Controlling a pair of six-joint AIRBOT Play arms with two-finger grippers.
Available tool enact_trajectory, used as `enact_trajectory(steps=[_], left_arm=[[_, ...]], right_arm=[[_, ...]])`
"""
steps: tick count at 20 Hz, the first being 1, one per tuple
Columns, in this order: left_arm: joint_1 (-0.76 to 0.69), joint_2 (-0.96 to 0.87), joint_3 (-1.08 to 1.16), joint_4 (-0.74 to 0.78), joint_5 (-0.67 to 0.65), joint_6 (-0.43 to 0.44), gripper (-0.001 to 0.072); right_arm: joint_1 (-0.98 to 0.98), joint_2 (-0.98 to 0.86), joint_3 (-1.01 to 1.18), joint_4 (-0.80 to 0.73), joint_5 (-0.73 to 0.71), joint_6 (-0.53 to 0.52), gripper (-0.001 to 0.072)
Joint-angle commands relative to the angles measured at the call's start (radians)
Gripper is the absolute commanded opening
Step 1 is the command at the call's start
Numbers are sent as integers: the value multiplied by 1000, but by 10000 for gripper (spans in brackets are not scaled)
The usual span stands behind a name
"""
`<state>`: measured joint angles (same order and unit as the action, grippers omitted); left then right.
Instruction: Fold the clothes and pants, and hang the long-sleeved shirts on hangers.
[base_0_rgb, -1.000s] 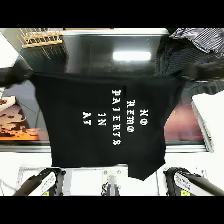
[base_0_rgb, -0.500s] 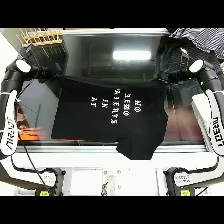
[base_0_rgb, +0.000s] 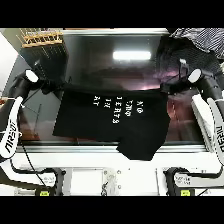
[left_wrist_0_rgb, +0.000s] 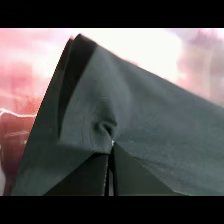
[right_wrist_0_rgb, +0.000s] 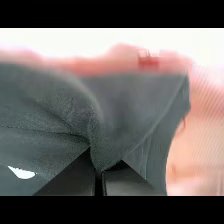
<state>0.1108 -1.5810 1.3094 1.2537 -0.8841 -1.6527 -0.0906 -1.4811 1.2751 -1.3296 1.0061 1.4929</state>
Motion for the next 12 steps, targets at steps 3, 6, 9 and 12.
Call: enact_trajectory(steps=[3,6,9,12], left_arm=[[-3,15,-186,3,17,-4,5],[-3,15,-210,2,-1,-5,6],[8,41,-207,2,-58,-5,565],[79,173,-232,38,-123,-5,565]], right_arm=[[1,42,-230,-9,-34,8,14],[0,42,-252,32,-48,8,64],[-2,61,-248,65,-21,8,515],[-35,183,-243,2,53,8,463]])
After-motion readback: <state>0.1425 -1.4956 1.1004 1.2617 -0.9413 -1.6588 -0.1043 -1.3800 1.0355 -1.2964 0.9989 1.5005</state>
